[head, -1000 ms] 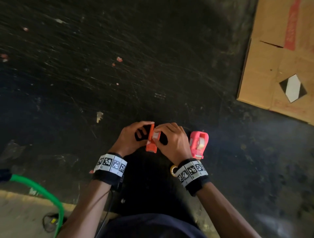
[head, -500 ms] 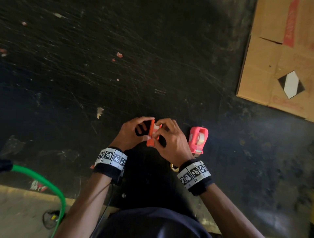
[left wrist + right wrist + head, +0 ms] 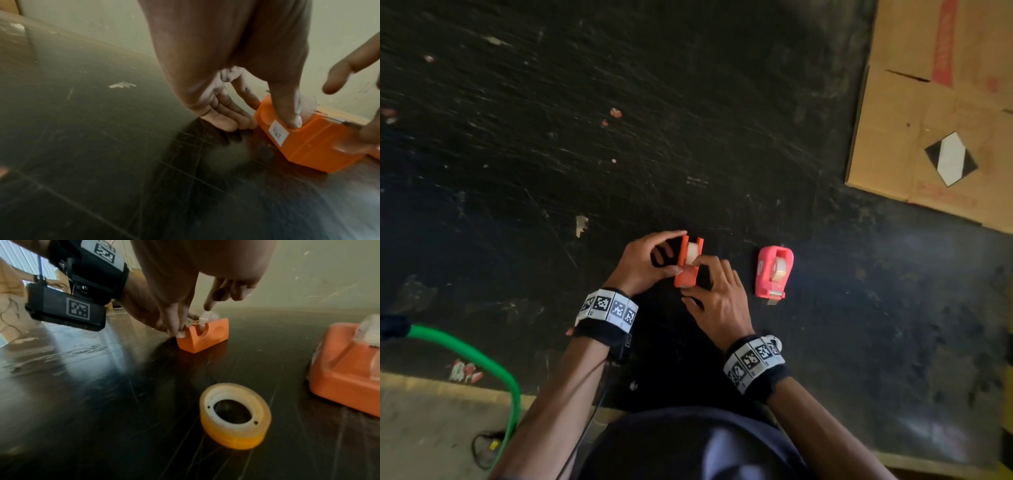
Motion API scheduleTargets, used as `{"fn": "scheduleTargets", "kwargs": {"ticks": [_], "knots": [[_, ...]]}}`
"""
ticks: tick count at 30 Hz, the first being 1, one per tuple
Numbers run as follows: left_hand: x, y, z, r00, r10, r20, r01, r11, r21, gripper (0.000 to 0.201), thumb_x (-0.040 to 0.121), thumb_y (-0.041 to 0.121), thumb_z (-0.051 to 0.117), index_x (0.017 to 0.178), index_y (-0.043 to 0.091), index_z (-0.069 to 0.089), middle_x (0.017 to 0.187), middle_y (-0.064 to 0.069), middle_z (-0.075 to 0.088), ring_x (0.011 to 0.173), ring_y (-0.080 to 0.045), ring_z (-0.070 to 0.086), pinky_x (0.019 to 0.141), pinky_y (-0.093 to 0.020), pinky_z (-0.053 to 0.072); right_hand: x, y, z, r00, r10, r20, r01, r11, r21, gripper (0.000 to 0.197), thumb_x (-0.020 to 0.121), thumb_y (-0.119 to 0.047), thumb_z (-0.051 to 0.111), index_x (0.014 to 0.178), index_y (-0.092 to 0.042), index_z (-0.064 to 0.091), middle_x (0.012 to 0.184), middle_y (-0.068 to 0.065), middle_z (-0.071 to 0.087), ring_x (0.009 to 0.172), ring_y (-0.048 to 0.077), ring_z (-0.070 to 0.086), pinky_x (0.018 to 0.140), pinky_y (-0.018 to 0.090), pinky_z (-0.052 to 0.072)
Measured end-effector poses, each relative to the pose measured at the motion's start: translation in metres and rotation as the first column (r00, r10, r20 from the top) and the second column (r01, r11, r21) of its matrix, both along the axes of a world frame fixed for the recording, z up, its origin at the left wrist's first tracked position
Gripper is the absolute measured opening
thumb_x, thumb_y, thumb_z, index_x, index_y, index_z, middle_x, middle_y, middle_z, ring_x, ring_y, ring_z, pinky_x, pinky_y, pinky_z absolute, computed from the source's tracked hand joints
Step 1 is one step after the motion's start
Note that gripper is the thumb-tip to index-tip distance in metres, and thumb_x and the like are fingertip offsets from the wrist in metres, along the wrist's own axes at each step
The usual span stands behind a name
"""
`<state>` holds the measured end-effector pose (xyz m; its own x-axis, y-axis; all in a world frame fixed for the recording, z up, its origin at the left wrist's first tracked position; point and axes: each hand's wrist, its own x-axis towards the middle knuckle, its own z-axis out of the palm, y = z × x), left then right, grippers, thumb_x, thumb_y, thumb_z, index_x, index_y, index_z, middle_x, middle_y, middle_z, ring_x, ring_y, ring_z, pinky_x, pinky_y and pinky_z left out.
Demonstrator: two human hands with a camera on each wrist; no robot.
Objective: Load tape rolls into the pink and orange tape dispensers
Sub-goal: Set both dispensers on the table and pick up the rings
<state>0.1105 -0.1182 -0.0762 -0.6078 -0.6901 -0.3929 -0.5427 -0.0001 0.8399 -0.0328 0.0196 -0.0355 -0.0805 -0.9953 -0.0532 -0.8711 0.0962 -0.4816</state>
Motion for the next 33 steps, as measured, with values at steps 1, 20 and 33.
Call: {"fn": "scheduleTargets", "kwargs": {"ticks": [1, 20, 33], "knots": [[0.001, 0.0, 0.002, 1.0, -0.008, 0.009, 0.008, 1.0, 0.004, 0.076, 0.07, 0.022, 0.086, 0.138, 0.038, 0.056, 0.105, 0.003, 0.067, 0.094, -0.009, 0.064, 0.083, -0.021, 0.052, 0.001, 0.003, 0.003, 1.0, -0.014, 0.003, 0.014, 1.0, 0.005, 0.004, 0.079, -0.025, 0.08, 0.083, -0.024, 0.08, 0.124, 0.009, 0.063, 0.103, 0.03, 0.059, 0.079, 0.042, 0.05], [-0.067, 0.047, 0.045, 0.873, 0.238, 0.425, -0.162, 0.965, -0.206, 0.079, 0.07, 0.024, 0.085, 0.137, 0.024, 0.044, 0.124, -0.008, 0.054, 0.109, -0.028, 0.061, 0.088, -0.038, 0.051, -0.089, 0.026, 0.004, 0.745, -0.665, -0.049, 0.645, 0.699, 0.309, 0.091, 0.072, -0.033, 0.083, 0.148, -0.034, 0.032, 0.132, 0.01, 0.052, 0.114, 0.038, 0.061, 0.073, 0.041, 0.056], [-0.128, -0.064, 0.047, 0.842, 0.407, 0.355, -0.246, 0.874, -0.42, 0.084, 0.068, 0.025, 0.085, 0.142, 0.029, 0.046, 0.134, -0.008, 0.055, 0.119, -0.029, 0.059, 0.094, -0.042, 0.051, -0.178, -0.069, 0.013, 0.72, -0.694, -0.003, 0.692, 0.718, 0.077, 0.082, 0.07, -0.031, 0.08, 0.143, -0.029, 0.042, 0.125, 0.013, 0.056, 0.104, 0.04, 0.064, 0.073, 0.042, 0.057]]}}
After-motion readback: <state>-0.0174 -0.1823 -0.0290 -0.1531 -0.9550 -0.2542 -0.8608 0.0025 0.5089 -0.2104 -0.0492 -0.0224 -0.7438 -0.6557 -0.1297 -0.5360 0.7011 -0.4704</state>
